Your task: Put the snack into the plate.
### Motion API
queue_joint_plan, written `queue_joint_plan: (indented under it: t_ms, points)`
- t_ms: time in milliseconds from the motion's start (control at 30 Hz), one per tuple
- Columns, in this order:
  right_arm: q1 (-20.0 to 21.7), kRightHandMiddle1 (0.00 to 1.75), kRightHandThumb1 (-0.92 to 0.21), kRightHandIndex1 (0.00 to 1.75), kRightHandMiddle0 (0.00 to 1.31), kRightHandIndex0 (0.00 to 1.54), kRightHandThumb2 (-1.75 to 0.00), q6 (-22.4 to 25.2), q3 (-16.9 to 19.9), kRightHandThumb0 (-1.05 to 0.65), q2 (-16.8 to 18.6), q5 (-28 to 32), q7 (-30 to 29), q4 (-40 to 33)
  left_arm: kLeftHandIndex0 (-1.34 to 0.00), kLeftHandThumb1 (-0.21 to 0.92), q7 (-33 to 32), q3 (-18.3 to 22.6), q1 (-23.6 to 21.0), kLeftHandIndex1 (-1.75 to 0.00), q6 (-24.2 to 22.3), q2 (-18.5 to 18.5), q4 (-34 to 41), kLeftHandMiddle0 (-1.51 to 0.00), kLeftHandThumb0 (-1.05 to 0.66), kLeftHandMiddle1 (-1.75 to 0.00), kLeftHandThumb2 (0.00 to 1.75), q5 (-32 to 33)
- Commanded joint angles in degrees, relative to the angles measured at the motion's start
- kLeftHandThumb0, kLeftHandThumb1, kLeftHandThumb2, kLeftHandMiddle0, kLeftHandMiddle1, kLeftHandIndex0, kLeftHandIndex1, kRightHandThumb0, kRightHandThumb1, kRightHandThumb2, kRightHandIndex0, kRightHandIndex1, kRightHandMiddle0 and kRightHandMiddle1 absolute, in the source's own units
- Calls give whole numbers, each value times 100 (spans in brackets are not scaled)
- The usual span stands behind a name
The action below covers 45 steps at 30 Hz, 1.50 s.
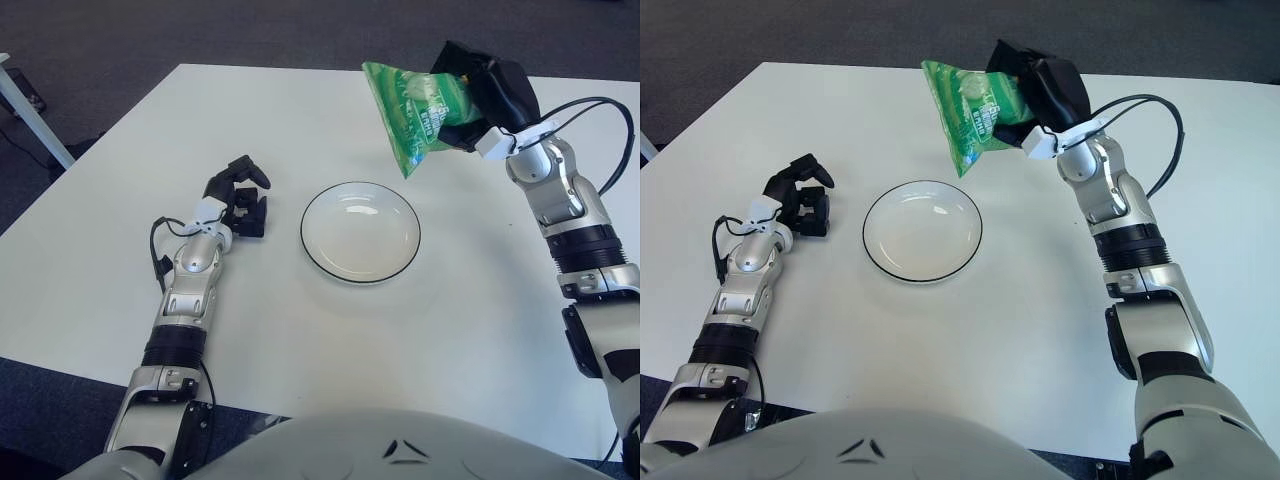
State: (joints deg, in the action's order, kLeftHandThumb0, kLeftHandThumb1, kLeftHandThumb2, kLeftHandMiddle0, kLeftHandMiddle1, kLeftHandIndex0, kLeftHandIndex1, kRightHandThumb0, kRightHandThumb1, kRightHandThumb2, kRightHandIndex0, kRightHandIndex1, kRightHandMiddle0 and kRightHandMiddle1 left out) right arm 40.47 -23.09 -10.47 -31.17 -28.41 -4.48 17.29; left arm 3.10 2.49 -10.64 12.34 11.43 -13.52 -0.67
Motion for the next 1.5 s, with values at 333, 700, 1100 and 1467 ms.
queue_joint_plan:
  t_ms: [333, 700, 1100, 1467]
  points:
    - [-13, 175, 0, 172, 62, 86, -168, -339, -346, 0, 504, 252, 833, -389, -75, 15, -197, -166, 547, -175, -244, -353, -190, -130, -55, -175, 152, -89]
    - [-84, 175, -5, 174, 58, 81, -163, -411, -331, 0, 771, 411, 1189, -444, -75, 15, -285, -221, 573, -175, -328, -377, -73, -130, -55, -175, 151, -89]
    - [-107, 175, 0, 175, 63, 84, -168, -986, -501, 0, 1030, 850, 1684, -126, -73, 18, -244, -253, 569, -175, -180, -353, -103, -130, -54, -175, 149, -87]
    - [-265, 175, 1, 169, 63, 87, -167, -597, -714, 0, 1020, 1491, 2887, -440, -72, 19, -236, -275, 585, -175, -120, -374, -80, -129, -53, -175, 147, -85]
